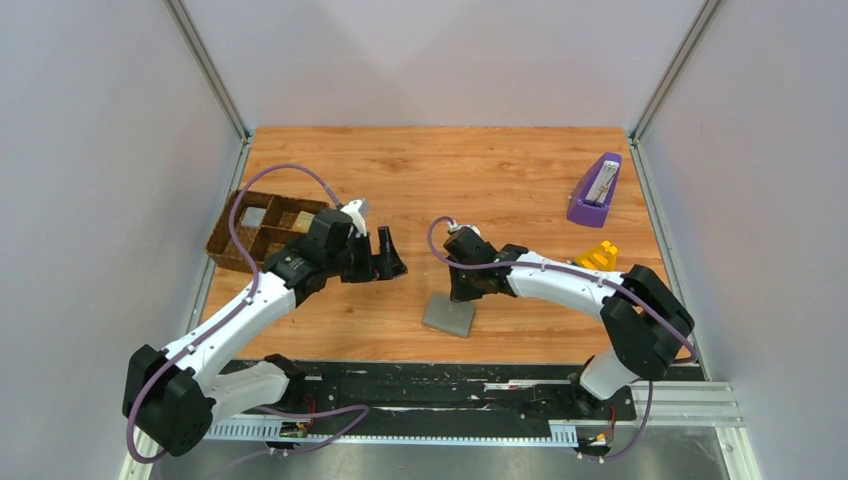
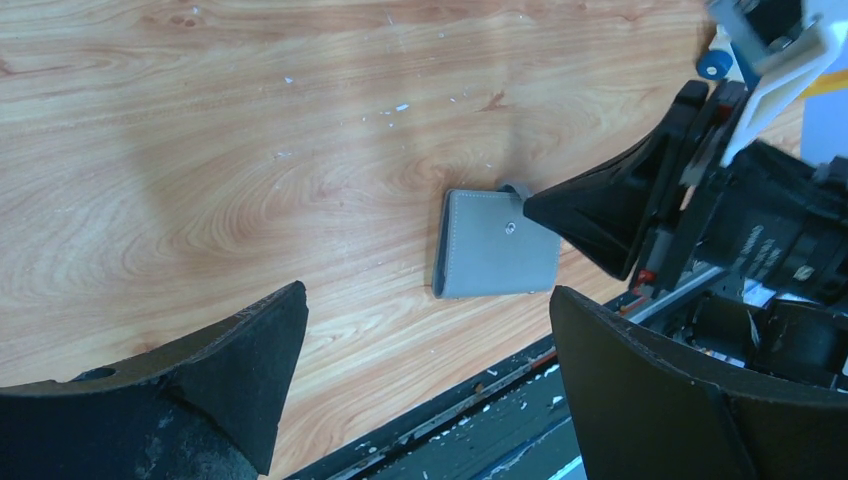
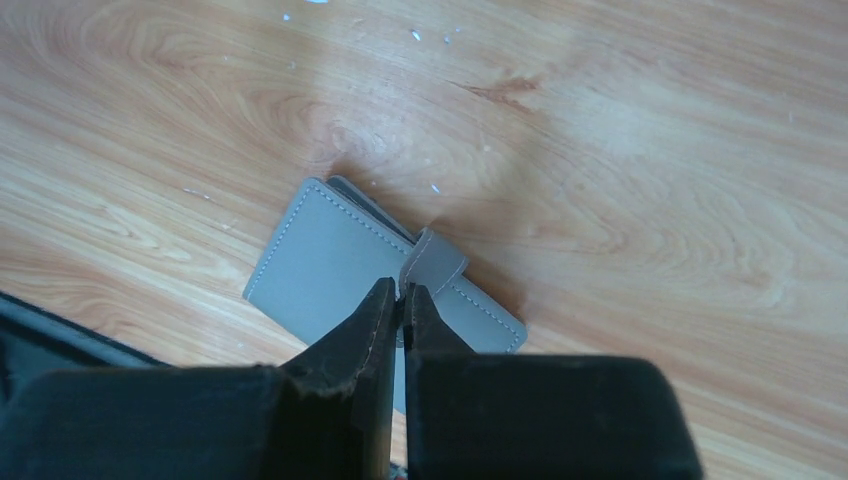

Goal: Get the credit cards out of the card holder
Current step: Open the card holder at the center of the board.

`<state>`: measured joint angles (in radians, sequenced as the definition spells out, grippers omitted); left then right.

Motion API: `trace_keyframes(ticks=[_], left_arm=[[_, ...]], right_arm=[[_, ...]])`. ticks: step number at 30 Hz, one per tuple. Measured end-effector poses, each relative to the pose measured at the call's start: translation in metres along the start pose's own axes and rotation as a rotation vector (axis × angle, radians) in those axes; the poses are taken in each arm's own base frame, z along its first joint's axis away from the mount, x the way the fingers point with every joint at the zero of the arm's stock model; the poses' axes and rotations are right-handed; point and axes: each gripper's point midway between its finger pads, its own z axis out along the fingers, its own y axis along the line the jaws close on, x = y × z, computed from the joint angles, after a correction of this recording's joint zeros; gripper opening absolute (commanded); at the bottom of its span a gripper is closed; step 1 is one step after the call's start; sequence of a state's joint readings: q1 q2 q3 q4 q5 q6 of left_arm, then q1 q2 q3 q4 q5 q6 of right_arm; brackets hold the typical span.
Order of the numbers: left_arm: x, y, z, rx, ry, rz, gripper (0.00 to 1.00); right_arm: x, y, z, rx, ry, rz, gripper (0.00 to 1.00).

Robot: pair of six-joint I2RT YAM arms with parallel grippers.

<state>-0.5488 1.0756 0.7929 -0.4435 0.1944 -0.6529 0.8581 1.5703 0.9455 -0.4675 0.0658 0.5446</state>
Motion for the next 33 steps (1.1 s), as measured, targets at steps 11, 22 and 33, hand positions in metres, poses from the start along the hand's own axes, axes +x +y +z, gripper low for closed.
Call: trace_keyframes(ticks=[11, 22, 33], left_arm=[[0.017, -0.001, 0.021, 0.002, 0.067, -0.028, 0.96], [0.053, -0.021, 0.059, 0.050, 0.197, -0.033, 0.95], [0.069, -0.048, 0.080, 0.143, 0.254, -0.063, 0.92]], right_arm=[[-0.010, -0.018, -0.050, -0.135, -0.060, 0.353, 0.00], [0.004, -0.020, -0.080, -0.288, -0.125, 0.527, 0.00], [-0.005, -0.002, -0.098, -0.417, -0.171, 0.525, 0.00]])
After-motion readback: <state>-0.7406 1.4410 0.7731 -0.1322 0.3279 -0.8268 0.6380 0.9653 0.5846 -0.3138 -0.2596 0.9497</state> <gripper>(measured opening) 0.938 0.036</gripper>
